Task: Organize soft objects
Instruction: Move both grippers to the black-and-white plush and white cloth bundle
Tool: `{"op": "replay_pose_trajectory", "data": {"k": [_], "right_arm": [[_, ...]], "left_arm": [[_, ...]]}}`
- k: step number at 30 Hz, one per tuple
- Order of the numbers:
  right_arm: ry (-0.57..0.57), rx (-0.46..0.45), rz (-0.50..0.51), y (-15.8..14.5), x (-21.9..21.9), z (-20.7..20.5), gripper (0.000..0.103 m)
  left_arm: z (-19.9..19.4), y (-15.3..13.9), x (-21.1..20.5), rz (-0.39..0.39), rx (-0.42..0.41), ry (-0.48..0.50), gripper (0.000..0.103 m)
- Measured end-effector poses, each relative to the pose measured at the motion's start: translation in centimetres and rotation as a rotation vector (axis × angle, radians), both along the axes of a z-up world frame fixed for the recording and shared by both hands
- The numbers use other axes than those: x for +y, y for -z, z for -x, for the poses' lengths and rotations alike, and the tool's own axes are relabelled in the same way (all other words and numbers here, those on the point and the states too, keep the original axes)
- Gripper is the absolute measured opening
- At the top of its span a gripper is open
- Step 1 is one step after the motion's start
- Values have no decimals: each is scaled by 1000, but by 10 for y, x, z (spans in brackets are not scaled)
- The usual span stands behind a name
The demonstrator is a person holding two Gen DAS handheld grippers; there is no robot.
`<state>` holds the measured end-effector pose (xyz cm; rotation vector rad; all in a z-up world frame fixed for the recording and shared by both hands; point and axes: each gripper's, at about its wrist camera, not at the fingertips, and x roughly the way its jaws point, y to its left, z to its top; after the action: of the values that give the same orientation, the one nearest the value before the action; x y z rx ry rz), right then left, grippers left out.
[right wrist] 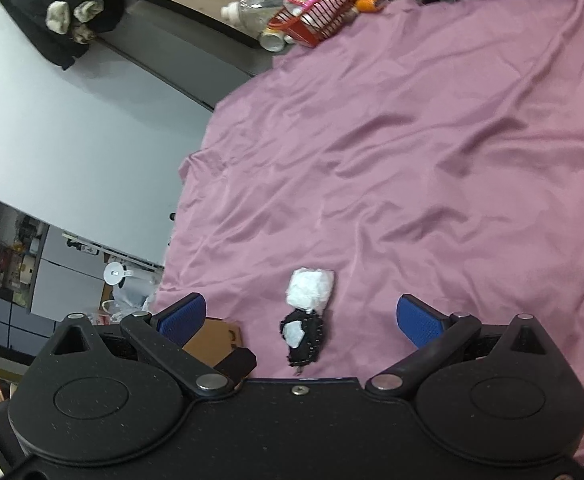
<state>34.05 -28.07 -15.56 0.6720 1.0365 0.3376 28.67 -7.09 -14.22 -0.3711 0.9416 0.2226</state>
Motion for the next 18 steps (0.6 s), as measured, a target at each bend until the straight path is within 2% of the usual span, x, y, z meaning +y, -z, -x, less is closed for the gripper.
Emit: {"op": "replay_pose_trajectory", "data": {"k": [7, 18], "right_arm": [[7, 25, -49, 13, -2, -10, 103], [-18, 70, -62, 33, 12, -29, 102]], "left_arm": [[-14, 15, -6, 15, 14, 0, 79], [-36, 57, -2, 29, 74, -27, 75]]}}
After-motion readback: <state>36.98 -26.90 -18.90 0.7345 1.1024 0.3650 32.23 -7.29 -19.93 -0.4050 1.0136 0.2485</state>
